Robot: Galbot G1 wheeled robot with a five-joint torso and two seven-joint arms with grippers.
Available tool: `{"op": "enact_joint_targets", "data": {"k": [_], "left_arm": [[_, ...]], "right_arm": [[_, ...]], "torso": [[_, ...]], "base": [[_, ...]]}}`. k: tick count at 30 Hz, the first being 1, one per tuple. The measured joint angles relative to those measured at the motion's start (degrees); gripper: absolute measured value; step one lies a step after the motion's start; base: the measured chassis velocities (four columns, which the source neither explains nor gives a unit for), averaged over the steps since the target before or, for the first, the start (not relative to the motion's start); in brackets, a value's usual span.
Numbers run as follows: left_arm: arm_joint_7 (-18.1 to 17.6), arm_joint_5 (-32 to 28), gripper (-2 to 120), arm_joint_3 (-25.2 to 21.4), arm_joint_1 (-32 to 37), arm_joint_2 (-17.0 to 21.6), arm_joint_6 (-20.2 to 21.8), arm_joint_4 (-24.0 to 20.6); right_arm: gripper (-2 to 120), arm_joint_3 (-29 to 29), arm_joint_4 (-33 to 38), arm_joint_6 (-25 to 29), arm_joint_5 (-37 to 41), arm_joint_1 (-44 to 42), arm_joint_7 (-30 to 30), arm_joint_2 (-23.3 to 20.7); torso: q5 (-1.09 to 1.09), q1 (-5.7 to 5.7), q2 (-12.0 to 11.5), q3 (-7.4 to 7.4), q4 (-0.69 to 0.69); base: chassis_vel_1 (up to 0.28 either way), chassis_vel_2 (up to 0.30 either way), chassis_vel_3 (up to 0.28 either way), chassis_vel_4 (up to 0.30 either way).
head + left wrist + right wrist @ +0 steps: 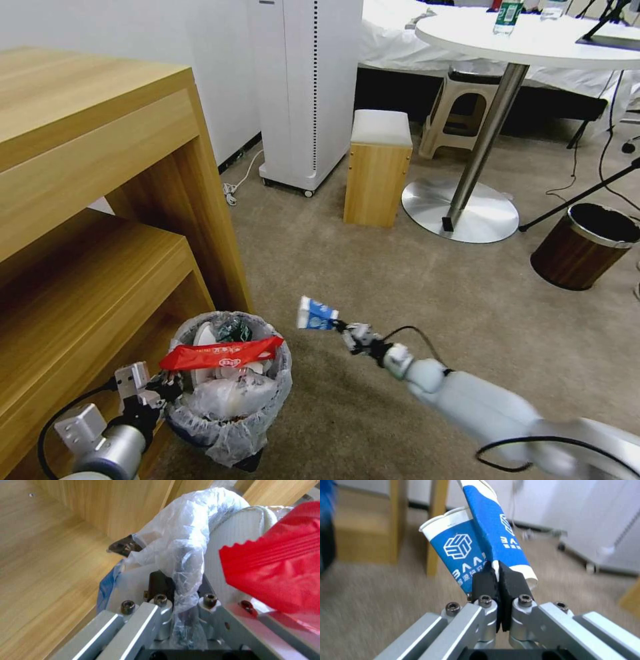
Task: Pick up the trash bin and place the garbage on the floor into it.
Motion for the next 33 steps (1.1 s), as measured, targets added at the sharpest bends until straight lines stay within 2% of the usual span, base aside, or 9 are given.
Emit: {"op": "enact_joint_targets", "data": {"k": [2, 4, 6, 7, 11, 13, 14, 22, 33], "left_arm": [[0.0, 0.0, 3, 0.4, -0.2, 0.3, 0.1, 0.4], [0.0, 0.0, 3, 0.5, -0.4, 0.4, 0.1, 0.6], [0.0, 0.0, 3, 0.5, -0.4, 0.4, 0.1, 0.6], [-0.1, -0.2, 3, 0.7, -1.0, 0.8, 0.3, 0.7], [-0.3, -0.5, 3, 0.7, -1.4, 1.1, 0.4, 0.7], [-0.7, -1.1, 3, 0.7, -1.9, 1.6, 0.6, 0.5], [-0.8, -1.6, 3, 0.6, -2.1, 1.7, 0.8, 0.2], [-1.4, -2.8, 3, 0.4, -2.2, 1.9, 1.2, -1.6], [-1.7, -3.0, 3, 0.3, -1.9, 1.9, 1.5, -2.9]], "right_arm": [[0, 1.1, 7.4, 0.1, 0.6, 0.1, 0.1, -3.3], [0, 1.6, 11.3, -0.3, 0.9, 0.3, 0.1, -5.0], [0, 1.7, 11.9, -0.3, 0.9, 0.4, 0.2, -5.3], [0, 2.1, 19.8, -0.8, 2.4, 1.6, 0.3, -9.3], [0, 2.1, 24.2, -1.7, 3.8, 2.5, 0.2, -11.3], [0, 1.5, 30.9, -2.7, 5.8, 4.1, 0.1, -12.8], [0, 0.8, 33.1, -3.3, 6.5, 4.9, -0.3, -13.0], [0, -3.3, 37.7, -4.5, 9.4, 10.8, -3.7, -11.5], [0, -5.5, 39.8, -5.8, 9.5, 10.3, -4.3, -11.6]], "torso": [[-0.01, 0.0, 0.0, 0.0, 0.02], [0.0, 0.0, 0.0, 0.0, 0.03], [0.0, 0.0, 0.0, 0.0, 0.03], [-0.03, -0.01, 0.0, -0.01, 0.0], [0.01, 0.01, 0.0, 0.02, -0.01], [-0.09, -0.01, 0.0, -0.02, 0.0], [0.0, -0.01, 0.0, 0.0, 0.01], [-0.02, -0.01, 0.0, 0.0, 0.02], [-0.03, -0.01, 0.0, 0.0, 0.0]], "base": [[0.0, 0.0, 0.0, 0.0], [0.0, 0.0, 0.0, 0.0], [0.0, 0.0, 0.0, 0.0], [0.0, 0.0, 0.0, 0.0], [0.0, 0.0, 0.0, 0.0], [0.0, 0.0, 0.0, 0.0], [0.0, 0.0, 0.0, 0.0], [0.0, 0.0, 0.0, 0.0], [0.0, 0.0, 0.0, 0.0]]}}
